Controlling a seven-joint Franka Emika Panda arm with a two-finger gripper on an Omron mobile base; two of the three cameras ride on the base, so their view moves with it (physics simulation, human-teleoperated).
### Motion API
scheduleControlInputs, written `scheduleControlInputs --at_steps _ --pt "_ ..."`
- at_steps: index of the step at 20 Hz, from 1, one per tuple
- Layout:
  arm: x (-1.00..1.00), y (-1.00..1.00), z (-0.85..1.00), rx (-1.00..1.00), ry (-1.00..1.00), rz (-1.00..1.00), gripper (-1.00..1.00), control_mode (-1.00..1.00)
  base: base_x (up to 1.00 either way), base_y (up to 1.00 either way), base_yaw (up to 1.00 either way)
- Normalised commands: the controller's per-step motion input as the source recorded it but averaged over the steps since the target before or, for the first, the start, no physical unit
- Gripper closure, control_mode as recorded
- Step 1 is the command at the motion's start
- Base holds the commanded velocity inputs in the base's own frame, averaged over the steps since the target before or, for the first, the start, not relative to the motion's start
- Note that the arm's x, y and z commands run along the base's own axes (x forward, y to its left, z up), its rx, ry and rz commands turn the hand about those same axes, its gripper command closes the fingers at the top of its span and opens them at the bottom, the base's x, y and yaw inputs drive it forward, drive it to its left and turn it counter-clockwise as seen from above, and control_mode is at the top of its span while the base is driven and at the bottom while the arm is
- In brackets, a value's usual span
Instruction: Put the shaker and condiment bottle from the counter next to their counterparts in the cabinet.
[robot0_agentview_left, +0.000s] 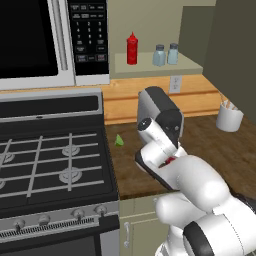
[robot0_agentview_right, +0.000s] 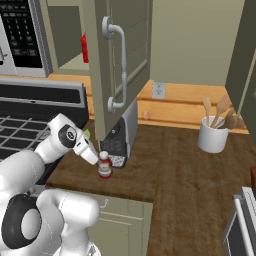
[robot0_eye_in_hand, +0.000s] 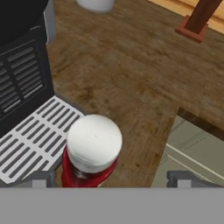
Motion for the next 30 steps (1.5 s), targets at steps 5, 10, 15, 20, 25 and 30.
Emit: scheduleControlInputs --at_steps 5,10,15,20,25,30 --pt "0.03 0.0 -0.05 0.0 0.0 0.0 -1.0 -1.0 0.0 0.0 0.0" --pt "0.05 0.0 -0.04 0.0 0.0 0.0 -1.0 -1.0 0.0 0.0 0.0" --pt "0.04 0.0 0.0 0.0 0.0 0.0 -1.0 -1.0 0.0 0.0 0.0" --pt "0.0 0.0 -0.03 0.0 0.0 0.0 -1.0 -1.0 0.0 0.0 0.0" --pt "0.0 -0.04 -0.08 0.0 0.0 0.0 -1.0 -1.0 0.0 0.0 0.0" --pt "0.05 -0.28 -0.22 0.0 0.0 0.0 -1.0 -1.0 0.0 0.0 0.0"
